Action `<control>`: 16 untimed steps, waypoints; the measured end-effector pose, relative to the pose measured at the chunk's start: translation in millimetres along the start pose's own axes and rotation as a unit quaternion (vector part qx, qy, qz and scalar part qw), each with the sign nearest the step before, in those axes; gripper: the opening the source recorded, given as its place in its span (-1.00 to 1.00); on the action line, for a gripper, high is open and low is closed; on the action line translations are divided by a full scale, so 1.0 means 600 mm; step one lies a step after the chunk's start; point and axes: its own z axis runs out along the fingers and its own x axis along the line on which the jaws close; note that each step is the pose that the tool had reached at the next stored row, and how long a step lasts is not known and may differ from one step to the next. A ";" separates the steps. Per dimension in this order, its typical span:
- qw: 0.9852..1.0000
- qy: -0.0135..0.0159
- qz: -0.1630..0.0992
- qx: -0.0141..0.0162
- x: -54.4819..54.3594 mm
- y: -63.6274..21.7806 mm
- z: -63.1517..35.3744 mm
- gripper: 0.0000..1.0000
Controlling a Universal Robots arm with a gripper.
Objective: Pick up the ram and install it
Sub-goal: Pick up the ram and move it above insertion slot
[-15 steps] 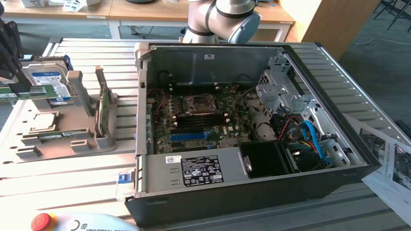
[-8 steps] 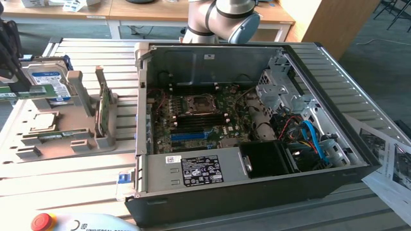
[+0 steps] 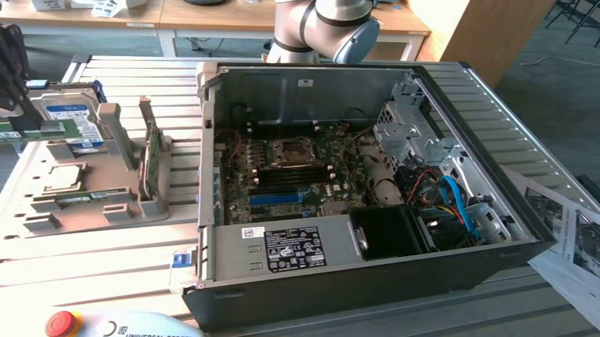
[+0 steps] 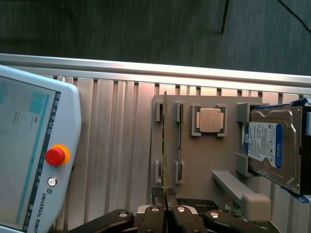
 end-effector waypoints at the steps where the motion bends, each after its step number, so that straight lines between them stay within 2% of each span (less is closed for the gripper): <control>1: 1.000 0.000 0.000 0.000 0.000 0.000 -0.001 -0.76; 6: 1.000 0.000 0.000 0.000 0.000 0.000 -0.008 -0.76; 16: 1.000 0.000 0.001 0.000 0.001 -0.003 -0.008 -0.76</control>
